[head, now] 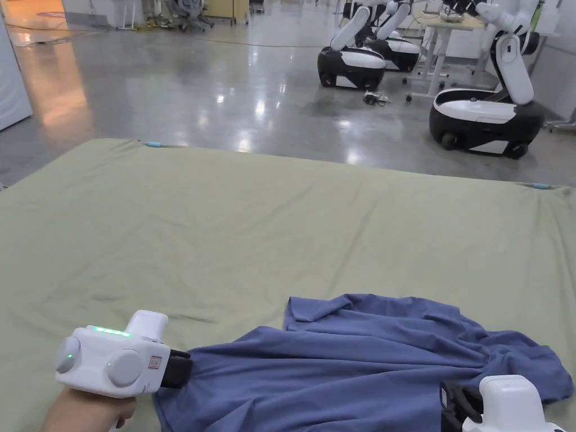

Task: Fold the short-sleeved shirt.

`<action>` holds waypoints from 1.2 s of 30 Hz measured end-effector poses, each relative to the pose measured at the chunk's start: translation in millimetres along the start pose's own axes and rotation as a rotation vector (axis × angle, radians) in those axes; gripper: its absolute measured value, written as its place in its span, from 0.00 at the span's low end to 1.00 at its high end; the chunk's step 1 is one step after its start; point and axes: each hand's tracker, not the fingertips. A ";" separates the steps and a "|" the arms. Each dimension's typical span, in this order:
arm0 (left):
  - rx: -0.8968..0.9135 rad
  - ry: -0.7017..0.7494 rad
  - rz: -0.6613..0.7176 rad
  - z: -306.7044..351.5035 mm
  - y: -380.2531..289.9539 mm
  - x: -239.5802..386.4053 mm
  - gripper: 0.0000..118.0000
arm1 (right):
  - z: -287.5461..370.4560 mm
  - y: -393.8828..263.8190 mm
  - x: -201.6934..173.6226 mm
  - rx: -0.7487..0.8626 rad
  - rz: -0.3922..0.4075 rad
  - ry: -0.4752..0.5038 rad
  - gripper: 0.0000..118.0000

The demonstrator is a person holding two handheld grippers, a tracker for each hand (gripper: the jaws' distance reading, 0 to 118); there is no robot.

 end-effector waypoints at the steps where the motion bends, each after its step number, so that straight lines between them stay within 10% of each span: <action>1: 0.013 0.001 0.027 5.8 1.7 -0.2 0.45 | -1.0 -0.7 4.0 0.000 -0.001 -0.004 0.00; 3: 0.057 -0.025 0.063 15.8 3.4 -2.0 0.07 | -1.1 -0.2 13.4 0.000 0.000 -0.013 0.00; 21: 0.184 -0.119 0.053 84.1 0.7 19.8 0.06 | -107.2 14.9 265.4 -0.249 -0.100 -0.298 0.06; 23: 0.185 -0.118 0.058 88.9 3.9 20.5 0.06 | -131.4 20.5 276.0 -0.284 -0.120 -0.209 0.35; 24: 0.184 -0.112 0.062 89.6 4.5 20.1 0.06 | -145.3 23.1 278.6 -0.338 -0.132 -0.193 0.86; 25: 0.183 -0.109 0.062 89.4 4.9 19.5 0.06 | -156.6 21.0 278.6 -0.362 -0.113 -0.207 1.00; 33: 0.172 -0.093 0.080 79.7 6.2 18.2 0.06 | -197.3 18.0 262.7 -0.420 -0.087 -0.250 0.90; 36: 0.174 -0.087 0.094 76.2 7.7 18.8 0.06 | -189.6 13.6 257.0 -0.452 -0.113 -0.220 0.33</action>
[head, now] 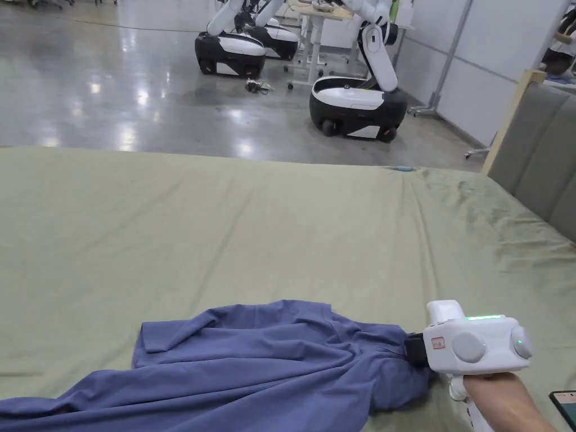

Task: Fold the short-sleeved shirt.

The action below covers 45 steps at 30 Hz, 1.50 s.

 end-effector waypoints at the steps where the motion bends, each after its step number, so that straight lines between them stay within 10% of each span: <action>1: -0.002 0.003 0.002 -1.4 0.1 0.3 0.06 | 1.8 -1.9 -1.3 0.011 -0.013 -0.012 0.24; 3: -0.004 0.014 0.007 -5.6 1.0 0.2 0.06 | 11.0 0.6 -3.7 0.023 0.009 -0.001 0.03; 13: 0.127 0.009 -0.048 29.2 42.2 5.9 0.04 | 136.0 39.9 7.7 0.262 -0.053 0.077 0.03; 30: 0.614 0.090 -0.030 146.2 299.7 -28.1 0.04 | 353.1 217.6 27.7 0.781 -0.176 0.075 0.03; 45: 0.581 0.136 0.052 65.4 343.7 1.1 0.04 | 278.7 264.8 0.9 0.792 -0.264 0.018 0.03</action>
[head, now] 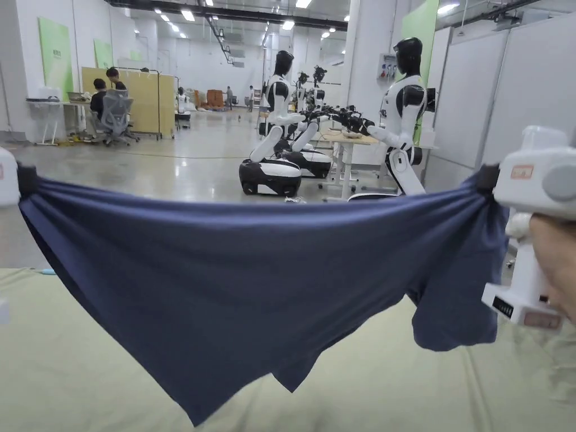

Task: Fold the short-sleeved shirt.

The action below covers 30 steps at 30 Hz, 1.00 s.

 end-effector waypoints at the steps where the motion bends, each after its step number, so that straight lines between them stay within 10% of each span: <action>1: -0.009 0.006 0.004 -5.6 -11.6 0.3 0.04 | -5.1 -11.2 2.1 -0.009 -0.013 0.000 0.03; 15: -0.028 -0.076 -0.024 101.0 -115.9 -25.5 0.04 | 78.4 -116.9 58.5 -0.120 -0.035 0.037 0.03; 30: -0.624 -0.117 -0.039 254.1 -390.2 -74.9 0.05 | 242.6 -395.0 134.1 -0.494 0.174 0.028 0.03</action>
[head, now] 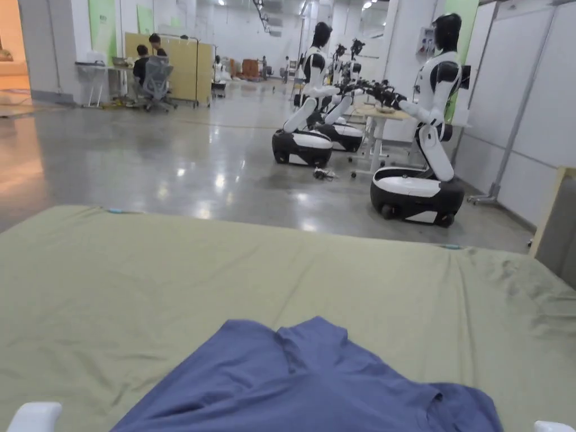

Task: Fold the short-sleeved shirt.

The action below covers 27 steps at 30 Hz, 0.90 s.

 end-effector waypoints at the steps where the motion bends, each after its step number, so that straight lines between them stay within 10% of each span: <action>1: 0.053 -0.029 -0.019 1.6 -3.4 1.5 0.05 | -1.0 -5.9 3.3 0.009 -0.017 -0.001 0.03; 3: 0.118 0.016 -0.015 12.1 -2.9 2.2 0.15 | 19.9 -8.3 5.4 0.102 -0.034 -0.014 0.13; 6: 0.248 0.087 -0.054 51.7 2.7 10.8 0.79 | 53.2 4.9 -0.7 0.166 -0.029 -0.012 1.00; 13: 0.360 0.189 -0.120 143.4 -41.7 44.9 0.86 | 139.0 17.5 -60.3 0.360 0.022 0.113 0.97; 14: 0.299 0.143 -0.073 143.2 -48.4 43.1 0.72 | 146.9 16.4 -71.2 0.367 0.024 0.154 0.90; 15: 0.287 0.118 -0.044 143.3 -55.2 40.5 0.23 | 154.5 15.4 -81.4 0.380 0.018 0.160 0.57; 16: 0.281 0.121 -0.026 135.2 -60.8 29.0 0.04 | 158.8 15.5 -90.0 0.387 0.019 0.158 0.17; 17: 0.255 0.159 -0.012 127.9 -66.0 25.5 0.04 | 159.4 17.5 -99.3 0.381 0.023 0.150 0.00; 24: 0.189 0.105 -0.031 91.1 -58.3 -2.6 0.07 | 138.7 19.1 -129.9 0.323 0.014 0.257 0.00; 27: 0.156 0.069 -0.075 65.3 -46.1 -8.3 0.74 | 131.6 19.8 -140.2 0.306 0.028 0.273 0.00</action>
